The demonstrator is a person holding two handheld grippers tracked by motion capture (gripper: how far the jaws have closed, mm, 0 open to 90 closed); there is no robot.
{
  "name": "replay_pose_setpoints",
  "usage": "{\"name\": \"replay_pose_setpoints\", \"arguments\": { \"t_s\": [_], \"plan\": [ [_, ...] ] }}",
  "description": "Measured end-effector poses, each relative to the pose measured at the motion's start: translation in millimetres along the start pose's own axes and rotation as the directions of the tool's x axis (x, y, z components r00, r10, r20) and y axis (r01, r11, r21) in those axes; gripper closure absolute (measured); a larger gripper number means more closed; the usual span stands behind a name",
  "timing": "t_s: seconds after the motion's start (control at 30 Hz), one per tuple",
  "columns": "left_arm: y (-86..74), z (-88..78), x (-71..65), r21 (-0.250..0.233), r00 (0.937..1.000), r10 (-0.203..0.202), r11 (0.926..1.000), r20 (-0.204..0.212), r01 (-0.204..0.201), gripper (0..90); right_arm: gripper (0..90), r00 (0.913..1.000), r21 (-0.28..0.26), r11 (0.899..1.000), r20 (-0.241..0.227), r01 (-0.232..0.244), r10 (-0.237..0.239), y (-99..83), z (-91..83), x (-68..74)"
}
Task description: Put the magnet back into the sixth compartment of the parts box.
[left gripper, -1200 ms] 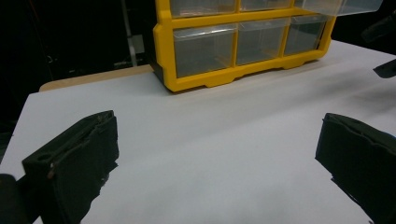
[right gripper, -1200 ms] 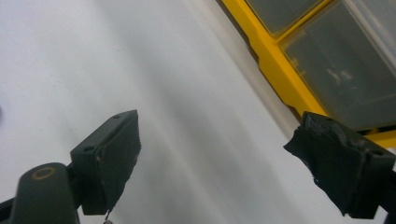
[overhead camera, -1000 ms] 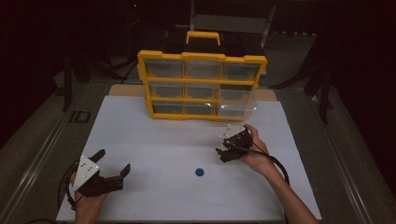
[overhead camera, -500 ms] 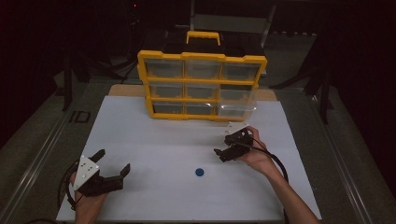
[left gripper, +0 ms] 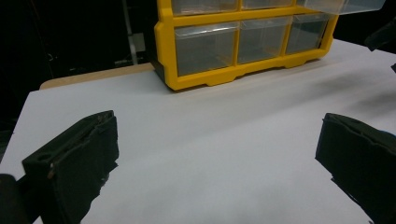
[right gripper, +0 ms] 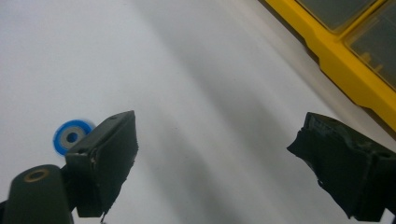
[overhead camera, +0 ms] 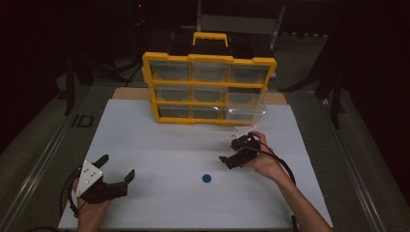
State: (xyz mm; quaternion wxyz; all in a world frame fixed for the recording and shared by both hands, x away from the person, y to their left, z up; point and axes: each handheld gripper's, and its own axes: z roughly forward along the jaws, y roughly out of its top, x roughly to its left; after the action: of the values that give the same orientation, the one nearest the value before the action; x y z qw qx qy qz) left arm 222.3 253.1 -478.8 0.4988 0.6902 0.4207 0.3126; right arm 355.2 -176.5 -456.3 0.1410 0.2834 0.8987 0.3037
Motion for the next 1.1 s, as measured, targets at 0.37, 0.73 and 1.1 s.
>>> {"name": "replay_pose_setpoints", "arguments": {
  "t_s": [0.37, 0.73, 1.1],
  "plan": [
    [-0.1, 1.3, -0.6, 0.006, 1.0000, 0.002, 1.0000, 0.005, -0.002, 0.0, 13.4, 0.9992, 0.005, 1.000, -0.039, -0.012, 0.012, 2.8, -0.7, 4.1],
    [-0.3, 1.9, -0.8, 0.008, 1.0000, 0.001, 1.0000, 0.010, -0.001, 0.0, 13.4, 0.9950, 0.037, 0.999, -0.099, 0.004, -0.001, 8.4, 3.3, 12.2],
    [-0.3, 2.1, -0.9, 0.011, 0.9999, 0.003, 0.9999, 0.011, -0.003, 0.0, 11.3, 0.9851, 0.087, 0.996, -0.172, 0.027, -0.012, 11.7, 11.6, 20.0]
  ]
}}
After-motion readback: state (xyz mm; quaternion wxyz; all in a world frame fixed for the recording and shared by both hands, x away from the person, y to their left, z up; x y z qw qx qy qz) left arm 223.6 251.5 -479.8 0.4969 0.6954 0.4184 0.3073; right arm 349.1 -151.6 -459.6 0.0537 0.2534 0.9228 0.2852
